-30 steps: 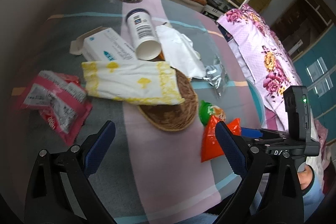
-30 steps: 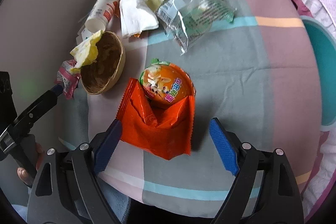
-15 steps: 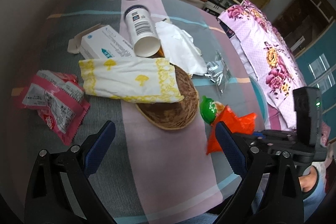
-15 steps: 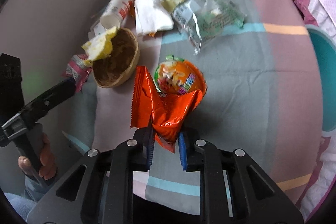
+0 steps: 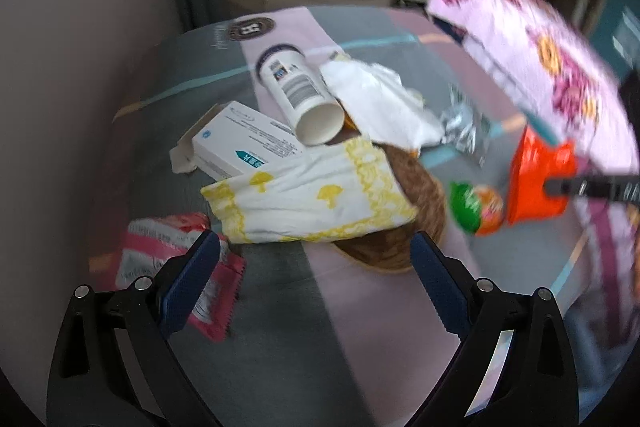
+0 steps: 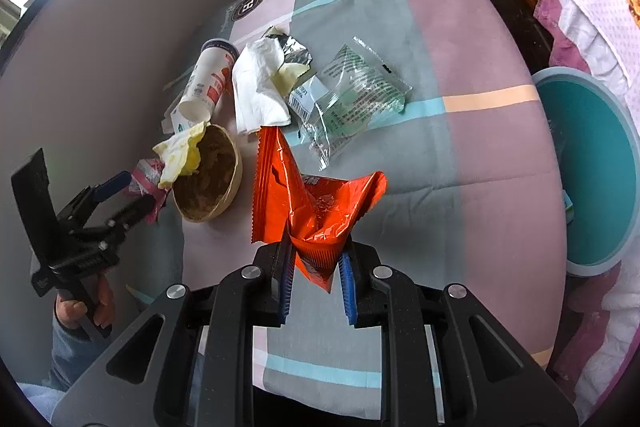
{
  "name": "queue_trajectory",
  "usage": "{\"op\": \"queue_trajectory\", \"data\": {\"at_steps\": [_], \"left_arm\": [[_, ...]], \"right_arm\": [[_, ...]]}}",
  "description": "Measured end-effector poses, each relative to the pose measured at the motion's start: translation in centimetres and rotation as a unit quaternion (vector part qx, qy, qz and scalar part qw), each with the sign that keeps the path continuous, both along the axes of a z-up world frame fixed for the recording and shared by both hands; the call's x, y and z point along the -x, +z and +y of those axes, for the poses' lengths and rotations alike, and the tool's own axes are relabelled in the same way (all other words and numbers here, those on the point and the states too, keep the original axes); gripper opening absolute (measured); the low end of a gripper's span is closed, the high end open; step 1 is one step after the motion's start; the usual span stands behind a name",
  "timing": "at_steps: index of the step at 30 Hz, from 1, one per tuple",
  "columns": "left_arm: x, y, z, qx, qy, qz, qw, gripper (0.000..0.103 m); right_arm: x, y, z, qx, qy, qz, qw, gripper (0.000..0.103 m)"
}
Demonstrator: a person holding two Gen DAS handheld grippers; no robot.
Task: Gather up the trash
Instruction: 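Grasp the yellow-patterned napkin with the left tool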
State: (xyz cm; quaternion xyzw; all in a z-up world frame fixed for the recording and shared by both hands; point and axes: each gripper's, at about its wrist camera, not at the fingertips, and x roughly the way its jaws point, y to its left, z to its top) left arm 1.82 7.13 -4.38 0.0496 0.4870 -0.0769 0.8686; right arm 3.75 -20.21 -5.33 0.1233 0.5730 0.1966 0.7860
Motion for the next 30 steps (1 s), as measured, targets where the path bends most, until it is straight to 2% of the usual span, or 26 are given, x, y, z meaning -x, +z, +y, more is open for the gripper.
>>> {"op": "queue_trajectory", "data": {"at_steps": [2,5,10,13,15,17,18,19,23,27,30], "left_arm": [[-0.6,-0.6,-0.2,-0.029,-0.02,0.003,0.9994,0.096],[-1.7,-1.4,-0.4,-0.053,-0.043,0.008,0.9977,0.096],[-3.5,-2.4,-1.1,-0.062,-0.07,0.018,0.9954,0.096],[-4.0,-2.6,-1.1,-0.047,-0.068,0.016,0.9965,0.093],[-4.1,-2.5,-0.9,-0.021,-0.065,0.021,0.9975,0.077],[-4.2,-2.7,-0.7,-0.005,-0.057,0.031,0.9979,0.046],[-4.3,-2.8,-0.4,0.001,-0.049,0.036,0.9982,0.039],[-4.3,-2.8,-0.3,0.007,-0.041,0.038,0.9984,0.027],[-4.0,-1.8,0.7,0.04,-0.012,0.034,0.9986,0.016],[-3.7,-0.9,0.5,0.044,0.001,0.03,0.9986,0.013],[-3.0,1.0,0.6,0.071,0.011,0.018,0.9973,0.012]], "right_arm": [[-0.2,0.1,0.0,0.0,0.0,0.0,1.0,0.019],[-0.6,0.3,0.4,0.002,0.001,-0.002,1.0,0.02],[-1.2,0.3,0.8,0.009,-0.004,-0.001,1.0,0.02],[-1.6,-0.1,1.0,0.019,-0.01,0.009,1.0,0.022],[-1.8,-0.3,1.0,0.02,-0.01,0.011,1.0,0.022],[-1.9,-0.5,1.1,0.02,-0.007,0.01,1.0,0.022],[-1.9,-0.5,1.1,0.021,-0.006,0.01,1.0,0.022],[-2.0,-0.5,1.1,0.021,-0.006,0.008,1.0,0.022],[-2.1,-0.5,1.2,0.016,-0.004,0.002,1.0,0.022],[-2.0,-0.6,0.9,0.01,-0.004,0.001,1.0,0.021],[-2.0,-0.2,0.4,0.005,-0.01,-0.005,1.0,0.021]]}}
